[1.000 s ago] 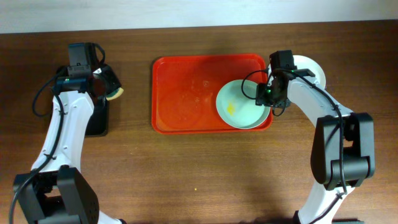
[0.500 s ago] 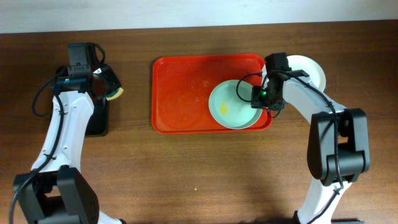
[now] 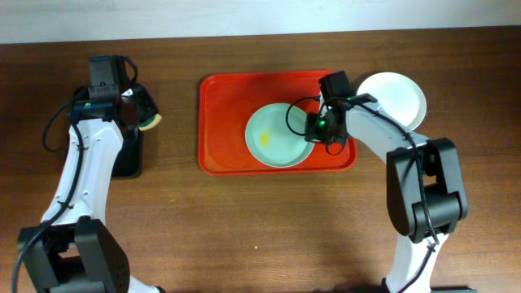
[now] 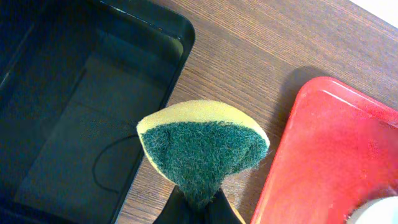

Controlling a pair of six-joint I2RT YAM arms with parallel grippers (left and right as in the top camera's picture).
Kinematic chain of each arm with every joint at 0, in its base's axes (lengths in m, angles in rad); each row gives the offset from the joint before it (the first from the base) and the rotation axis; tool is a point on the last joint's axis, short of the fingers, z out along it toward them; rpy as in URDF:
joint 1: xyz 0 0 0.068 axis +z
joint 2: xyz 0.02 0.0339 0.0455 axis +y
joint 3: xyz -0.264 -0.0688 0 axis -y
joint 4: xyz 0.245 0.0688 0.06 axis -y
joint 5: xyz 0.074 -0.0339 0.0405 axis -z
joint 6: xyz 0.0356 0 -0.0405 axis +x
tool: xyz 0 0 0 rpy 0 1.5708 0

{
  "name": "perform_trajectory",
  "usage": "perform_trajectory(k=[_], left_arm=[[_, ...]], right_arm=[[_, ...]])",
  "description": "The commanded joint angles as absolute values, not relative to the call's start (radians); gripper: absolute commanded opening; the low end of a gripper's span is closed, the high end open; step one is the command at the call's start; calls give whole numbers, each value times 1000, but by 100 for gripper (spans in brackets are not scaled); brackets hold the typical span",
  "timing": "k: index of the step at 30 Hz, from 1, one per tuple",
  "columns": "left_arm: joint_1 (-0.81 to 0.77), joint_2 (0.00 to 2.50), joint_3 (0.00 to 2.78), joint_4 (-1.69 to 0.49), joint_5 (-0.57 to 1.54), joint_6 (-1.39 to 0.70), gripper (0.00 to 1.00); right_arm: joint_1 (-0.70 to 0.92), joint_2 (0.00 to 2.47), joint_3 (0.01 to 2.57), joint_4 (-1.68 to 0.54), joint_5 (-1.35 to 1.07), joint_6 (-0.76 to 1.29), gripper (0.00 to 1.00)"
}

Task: Clean dirty plates on tray and stack at the side
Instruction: 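Grasp the pale green plate rim with the right gripper, then scrub the pale green plate with the sponge in the left gripper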

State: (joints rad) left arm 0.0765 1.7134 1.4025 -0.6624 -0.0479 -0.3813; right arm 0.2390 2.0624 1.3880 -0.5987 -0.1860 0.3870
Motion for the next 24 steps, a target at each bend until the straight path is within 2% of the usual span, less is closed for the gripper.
perform_trajectory(k=[1, 5, 7, 13, 18, 24], left_arm=[[81, 1703, 1396, -659, -41, -373, 0], [86, 1740, 1394, -609, -61, -373, 0], [104, 1778, 1394, -557, -142, -373, 0], [261, 1939, 1394, -470, -154, -373, 0], [373, 1979, 1394, -437, -153, -373, 0], [374, 2158, 1394, -400, -14, -372, 0]], right_arm=[[288, 2100, 1384, -565, -172, 454, 4], [303, 2101, 1384, -525, -133, 454, 4], [302, 2101, 1384, -523, -126, 454, 4], [302, 2101, 1384, -524, -126, 453, 4], [302, 2101, 1384, -503, -127, 454, 4], [302, 2101, 1384, -500, -127, 454, 4]])
